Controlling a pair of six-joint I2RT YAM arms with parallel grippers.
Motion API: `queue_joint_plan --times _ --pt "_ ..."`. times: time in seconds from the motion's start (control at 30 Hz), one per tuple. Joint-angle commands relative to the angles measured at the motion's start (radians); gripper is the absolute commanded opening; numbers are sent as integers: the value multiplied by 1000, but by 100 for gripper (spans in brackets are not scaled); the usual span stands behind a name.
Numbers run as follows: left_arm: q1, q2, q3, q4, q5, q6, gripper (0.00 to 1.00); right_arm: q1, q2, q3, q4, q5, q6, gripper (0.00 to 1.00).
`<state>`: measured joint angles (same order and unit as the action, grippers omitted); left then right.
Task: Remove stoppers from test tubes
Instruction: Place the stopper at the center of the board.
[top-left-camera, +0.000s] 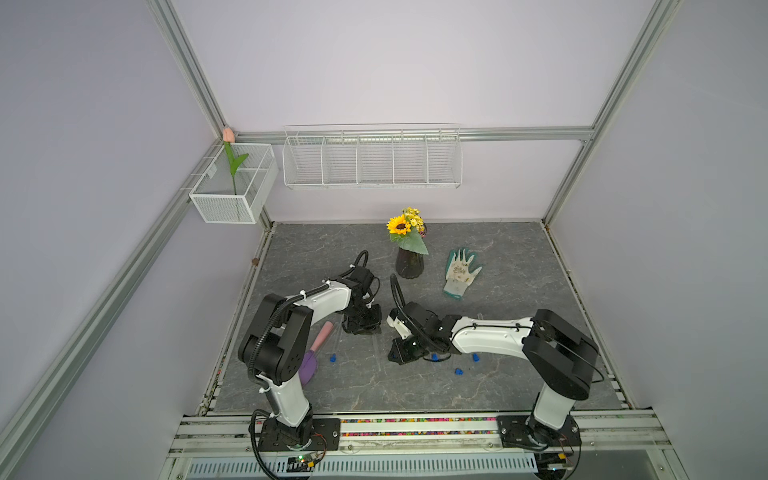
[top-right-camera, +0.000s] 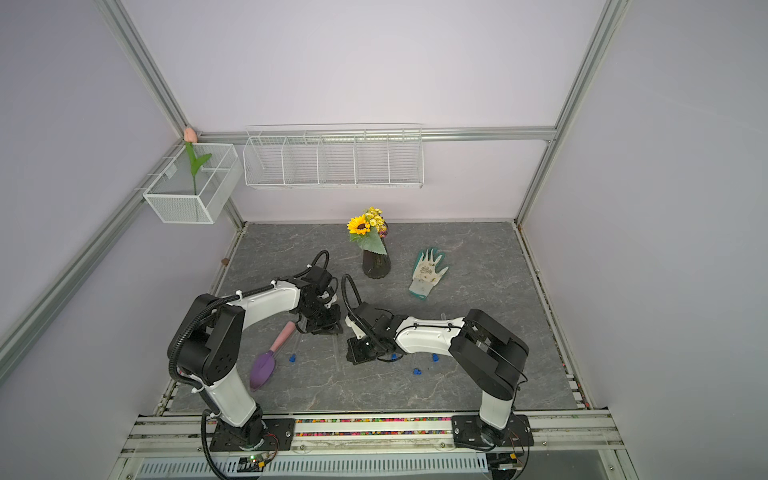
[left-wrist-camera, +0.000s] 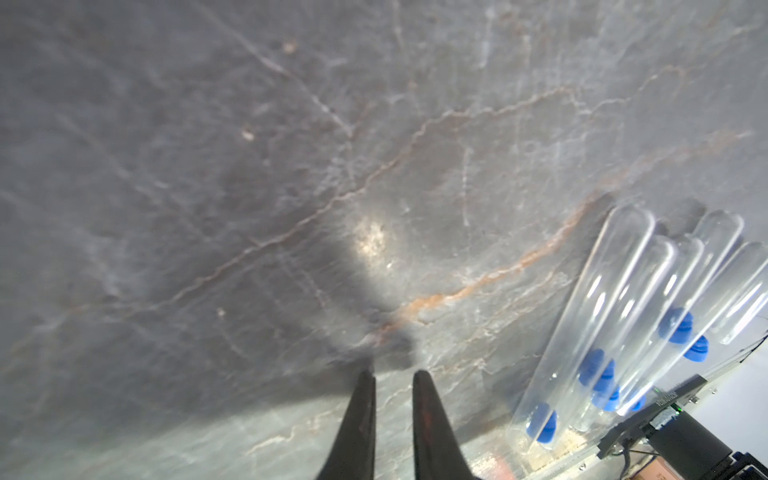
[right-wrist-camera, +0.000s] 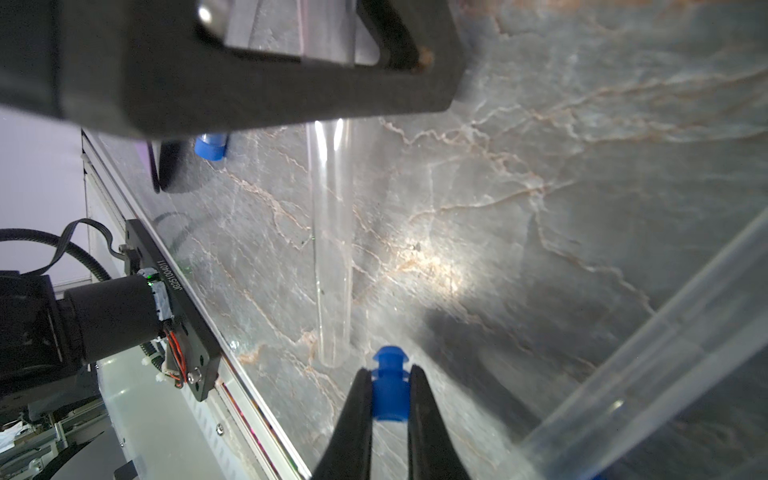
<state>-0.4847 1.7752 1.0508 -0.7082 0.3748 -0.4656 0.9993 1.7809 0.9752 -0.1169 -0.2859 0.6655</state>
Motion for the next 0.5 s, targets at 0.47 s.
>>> queue_joint_plan --times 0.47 --pt "-5 38 8 32 2 -2 11 -14 32 -32 33 -18 6 22"
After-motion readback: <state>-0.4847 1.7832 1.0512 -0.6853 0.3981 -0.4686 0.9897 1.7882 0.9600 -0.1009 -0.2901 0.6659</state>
